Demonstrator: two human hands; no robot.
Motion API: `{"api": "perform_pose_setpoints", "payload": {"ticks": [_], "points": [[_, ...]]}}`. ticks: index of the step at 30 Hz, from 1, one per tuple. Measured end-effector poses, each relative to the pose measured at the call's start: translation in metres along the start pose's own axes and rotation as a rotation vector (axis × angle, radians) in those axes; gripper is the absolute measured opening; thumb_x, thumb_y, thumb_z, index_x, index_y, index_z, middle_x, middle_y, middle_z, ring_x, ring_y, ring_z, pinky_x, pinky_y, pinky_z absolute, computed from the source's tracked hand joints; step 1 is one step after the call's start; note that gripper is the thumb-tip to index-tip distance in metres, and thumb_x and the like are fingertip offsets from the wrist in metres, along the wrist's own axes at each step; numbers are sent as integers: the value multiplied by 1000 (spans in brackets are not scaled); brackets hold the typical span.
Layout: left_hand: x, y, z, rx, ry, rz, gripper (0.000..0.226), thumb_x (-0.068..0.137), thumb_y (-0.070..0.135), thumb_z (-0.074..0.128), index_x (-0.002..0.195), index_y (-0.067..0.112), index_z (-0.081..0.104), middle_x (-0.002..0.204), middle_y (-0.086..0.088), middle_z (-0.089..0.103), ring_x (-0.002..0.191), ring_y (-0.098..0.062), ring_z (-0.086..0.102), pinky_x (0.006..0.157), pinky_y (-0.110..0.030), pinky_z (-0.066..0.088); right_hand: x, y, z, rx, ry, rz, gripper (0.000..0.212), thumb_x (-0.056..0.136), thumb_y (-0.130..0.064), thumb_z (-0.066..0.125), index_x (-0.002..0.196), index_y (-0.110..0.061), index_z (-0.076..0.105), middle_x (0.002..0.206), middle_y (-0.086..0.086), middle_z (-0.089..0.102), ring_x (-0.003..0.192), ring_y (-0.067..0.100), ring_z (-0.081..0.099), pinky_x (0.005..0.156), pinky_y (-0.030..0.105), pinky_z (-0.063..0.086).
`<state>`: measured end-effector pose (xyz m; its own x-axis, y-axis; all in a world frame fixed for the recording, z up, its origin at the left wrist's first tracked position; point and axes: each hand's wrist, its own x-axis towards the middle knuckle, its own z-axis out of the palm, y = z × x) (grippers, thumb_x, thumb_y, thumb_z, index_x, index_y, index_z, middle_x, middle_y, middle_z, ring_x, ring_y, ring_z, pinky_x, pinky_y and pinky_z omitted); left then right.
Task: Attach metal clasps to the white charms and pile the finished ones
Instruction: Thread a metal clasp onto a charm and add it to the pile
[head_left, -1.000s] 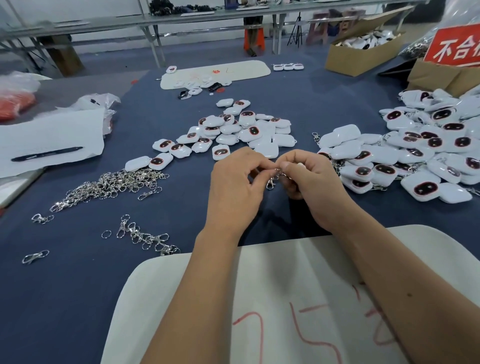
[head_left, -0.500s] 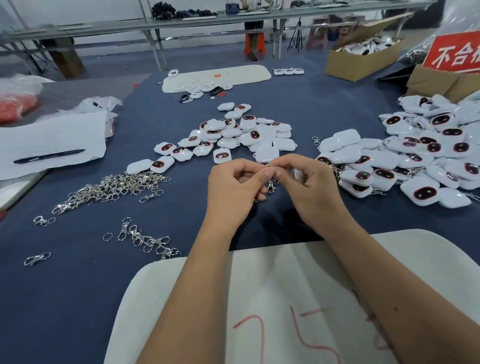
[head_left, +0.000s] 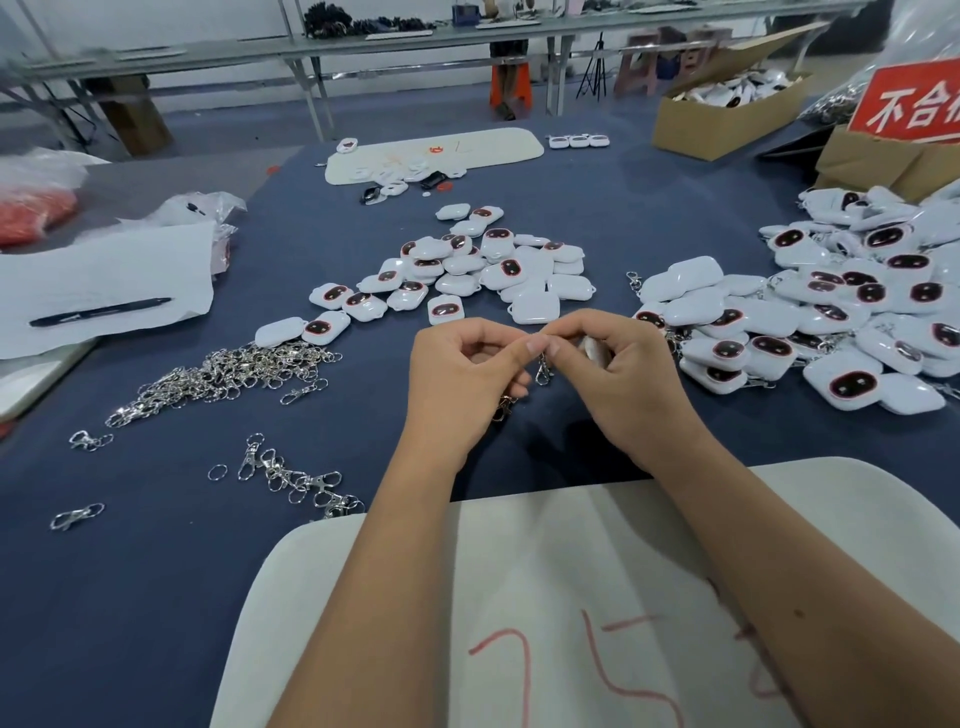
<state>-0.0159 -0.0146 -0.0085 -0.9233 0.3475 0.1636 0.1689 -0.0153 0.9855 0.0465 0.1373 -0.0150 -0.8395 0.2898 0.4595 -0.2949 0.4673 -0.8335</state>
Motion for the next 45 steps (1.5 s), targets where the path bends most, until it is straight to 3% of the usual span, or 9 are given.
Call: {"api": "perform_pose_setpoints", "payload": {"ticks": [2, 9, 17, 22, 26, 29, 34, 38, 45], "points": [[1, 0, 1, -45, -21, 15, 5, 85, 12, 82, 84, 9, 78, 70, -7, 74, 56, -13, 63, 57, -21, 52, 0, -2, -1, 41, -7, 29, 14, 97, -13, 69, 85, -20, 74, 75, 15, 67, 65, 30, 48, 61, 37, 41], [1, 0, 4, -110, -80, 48, 5, 90, 1, 73, 94, 1, 75, 79, -12, 76, 66, -15, 66, 64, -22, 55, 0, -1, -3, 167, -22, 58, 20, 100, -10, 63, 86, -22, 71, 66, -23, 61, 58, -4, 51, 60, 5, 38], [-2, 4, 6, -33, -89, 117, 2, 90, 3, 73, 91, 4, 74, 79, -14, 74, 66, -16, 65, 66, -26, 55, 1, -1, -5, 175, -35, 82, 20, 99, -12, 64, 86, -23, 74, 64, -21, 59, 57, -2, 48, 57, 8, 39], [-2, 2, 7, 160, -44, 122, 11, 92, 6, 70, 84, 14, 72, 66, 5, 67, 61, -13, 59, 65, -32, 54, -2, -2, 1, -32, 49, 18, 15, 96, -8, 68, 93, -21, 76, 74, -14, 67, 63, 3, 52, 62, 18, 40], [-2, 1, 5, 100, -48, 76, 9, 94, 4, 67, 88, 7, 72, 65, 3, 66, 60, -10, 58, 59, -22, 51, -3, -5, 5, -231, 95, -85, 12, 92, -5, 71, 92, -15, 77, 79, -15, 67, 69, -4, 55, 66, 10, 35], [-2, 2, 6, 24, -77, 54, 11, 98, 4, 62, 95, 1, 72, 67, 5, 67, 61, -6, 60, 59, -18, 50, -2, -2, 1, -111, 69, -34, 14, 94, -6, 71, 88, -17, 74, 63, -23, 57, 57, 1, 45, 59, 10, 32], [0, 4, 7, -55, -113, 47, 13, 100, 4, 61, 99, -3, 72, 75, -3, 70, 68, -11, 62, 63, -21, 52, 1, 1, -3, 106, 2, 55, 16, 99, -11, 67, 87, -21, 73, 68, 13, 59, 63, 32, 40, 65, 32, 37], [0, 4, 9, -58, -117, 65, 12, 100, 2, 60, 100, -4, 71, 75, 0, 71, 69, -10, 62, 68, -21, 54, 2, 2, -5, 193, -2, 87, 18, 100, -9, 66, 88, -20, 73, 69, -20, 63, 62, 0, 48, 66, 12, 41], [-4, 10, 20, -13, -61, 109, 13, 99, -2, 57, 98, -3, 70, 73, 4, 68, 65, -6, 60, 67, -18, 52, 1, 4, -6, 274, 32, 89, 19, 100, -4, 64, 90, -18, 72, 71, -19, 67, 60, -4, 57, 60, 6, 43]]}}
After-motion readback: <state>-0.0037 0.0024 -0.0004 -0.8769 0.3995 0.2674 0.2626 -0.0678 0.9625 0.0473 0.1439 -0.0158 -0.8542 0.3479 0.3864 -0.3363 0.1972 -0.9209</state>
